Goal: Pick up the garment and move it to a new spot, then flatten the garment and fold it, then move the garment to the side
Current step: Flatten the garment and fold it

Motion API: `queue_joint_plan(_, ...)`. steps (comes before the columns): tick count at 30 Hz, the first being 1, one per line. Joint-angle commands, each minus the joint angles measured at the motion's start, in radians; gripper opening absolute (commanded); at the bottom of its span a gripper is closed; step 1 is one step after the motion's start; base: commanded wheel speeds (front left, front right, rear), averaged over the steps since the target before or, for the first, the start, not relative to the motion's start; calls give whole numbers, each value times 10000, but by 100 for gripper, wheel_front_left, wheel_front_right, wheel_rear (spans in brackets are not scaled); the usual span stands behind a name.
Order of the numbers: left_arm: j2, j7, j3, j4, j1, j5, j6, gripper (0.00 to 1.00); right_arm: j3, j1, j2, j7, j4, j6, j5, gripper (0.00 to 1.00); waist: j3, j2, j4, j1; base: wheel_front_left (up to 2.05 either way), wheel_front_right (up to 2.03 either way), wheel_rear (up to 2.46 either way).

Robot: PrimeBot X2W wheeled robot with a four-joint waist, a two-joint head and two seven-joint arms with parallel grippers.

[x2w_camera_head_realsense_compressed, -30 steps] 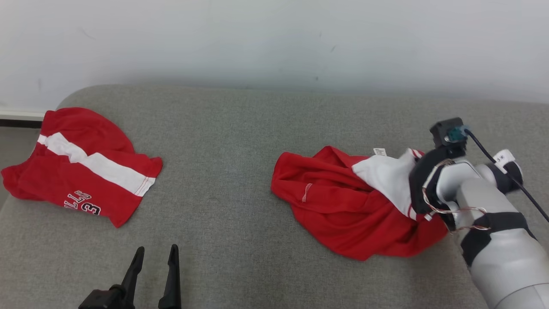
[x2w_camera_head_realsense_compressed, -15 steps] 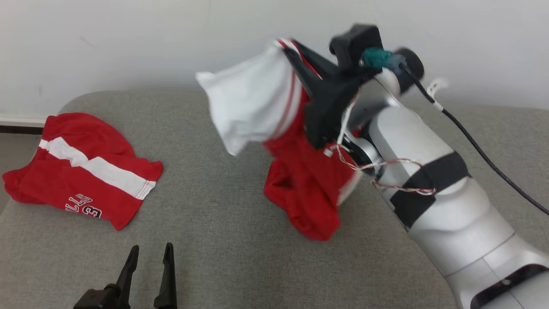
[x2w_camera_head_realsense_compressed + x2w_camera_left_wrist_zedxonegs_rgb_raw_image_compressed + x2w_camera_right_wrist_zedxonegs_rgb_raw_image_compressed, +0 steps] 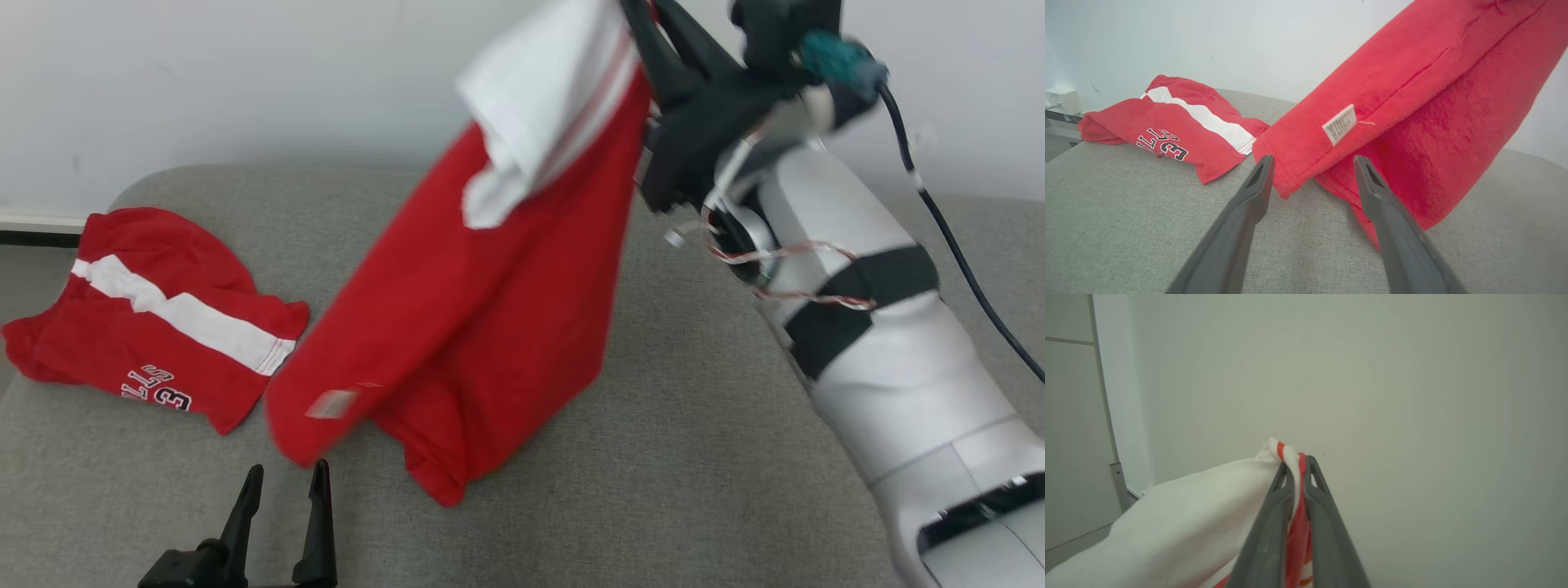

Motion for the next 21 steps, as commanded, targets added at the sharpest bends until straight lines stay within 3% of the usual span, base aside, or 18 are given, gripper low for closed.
queue_joint_plan(1, -30, -25, 26, -32, 5, -54, 11, 100, -429, 711, -468, -9, 548, -22, -298, 0, 100, 0, -188, 1, 0, 0, 0)
queue_joint_plan(12, -41, -23, 63, 23, -117, 41, -49, 100, -3030, 3521, -1806, -334, 1936, -22, -818, 0, 143, 0, -627, 1, 0, 0, 0)
queue_joint_plan(17, -7, -19, 102, 44, 66, 49, -47, 100, -3687, 4757, -1741, 107, 1315, -22, 83, 0, 13, 0, -819, 1, 0, 0, 0)
queue_joint_plan(21, -6, -19, 79, 39, 162, 53, -49, 100, -3488, 5892, -1914, 1232, 11, -22, 916, 0, -80, 0, -928, 1, 0, 0, 0)
